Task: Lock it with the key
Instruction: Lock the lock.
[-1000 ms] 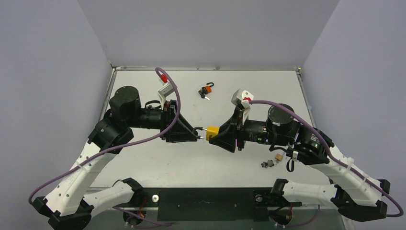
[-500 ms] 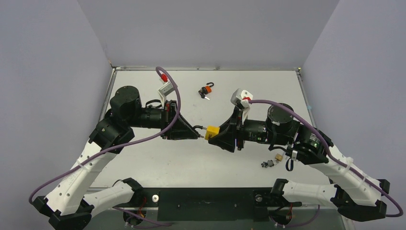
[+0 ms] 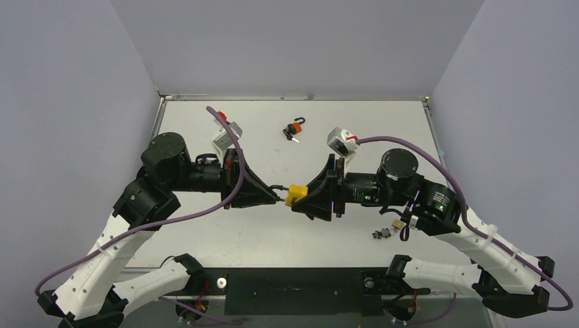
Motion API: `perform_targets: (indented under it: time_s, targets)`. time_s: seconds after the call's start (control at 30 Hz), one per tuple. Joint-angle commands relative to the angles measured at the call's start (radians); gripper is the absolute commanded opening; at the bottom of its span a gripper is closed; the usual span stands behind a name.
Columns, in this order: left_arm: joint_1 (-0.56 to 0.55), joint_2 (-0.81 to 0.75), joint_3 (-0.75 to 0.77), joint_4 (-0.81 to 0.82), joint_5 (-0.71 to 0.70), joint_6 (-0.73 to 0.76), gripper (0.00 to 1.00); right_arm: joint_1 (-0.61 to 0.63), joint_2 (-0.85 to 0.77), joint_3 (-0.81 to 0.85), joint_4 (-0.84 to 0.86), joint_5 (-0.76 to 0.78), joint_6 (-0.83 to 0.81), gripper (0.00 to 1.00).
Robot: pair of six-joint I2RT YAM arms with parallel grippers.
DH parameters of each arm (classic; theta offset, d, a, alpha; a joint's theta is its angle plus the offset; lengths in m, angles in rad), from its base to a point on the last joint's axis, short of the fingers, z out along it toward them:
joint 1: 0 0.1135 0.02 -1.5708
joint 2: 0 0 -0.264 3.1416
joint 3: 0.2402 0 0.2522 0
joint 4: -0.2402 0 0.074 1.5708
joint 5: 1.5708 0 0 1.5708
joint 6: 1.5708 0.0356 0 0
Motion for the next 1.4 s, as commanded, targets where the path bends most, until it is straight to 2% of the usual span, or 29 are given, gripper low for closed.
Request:
perform_targets:
  time_s: [0.0, 0.13, 0.47, 0.9, 1.17, 1.37]
  targets:
    - [-0.042, 0.002, 0.012, 0.024, -0.054, 0.054, 0.0, -0.008, 0.0, -0.01, 0.212, -0.067, 0.081, 0.0]
    - [-0.076, 0.009, 0.02, -0.007, -0.078, 0.069, 0.0, -0.013, 0.011, -0.01, 0.254, -0.06, 0.104, 0.0]
    - [-0.151, -0.001, -0.021, 0.111, -0.08, -0.017, 0.0, -0.014, 0.065, 0.024, 0.224, -0.001, 0.07, 0.0]
    - [-0.155, -0.01, 0.016, 0.103, -0.059, -0.072, 0.0, -0.012, 0.065, 0.063, 0.065, 0.121, -0.07, 0.0]
    - [-0.154, 0.012, 0.018, 0.075, -0.077, -0.07, 0.0, -0.009, 0.058, 0.058, 0.077, 0.094, -0.07, 0.0]
    - [-0.156, 0.03, -0.007, 0.15, -0.071, -0.124, 0.0, 0.051, 0.084, 0.042, 0.135, 0.119, -0.049, 0.0]
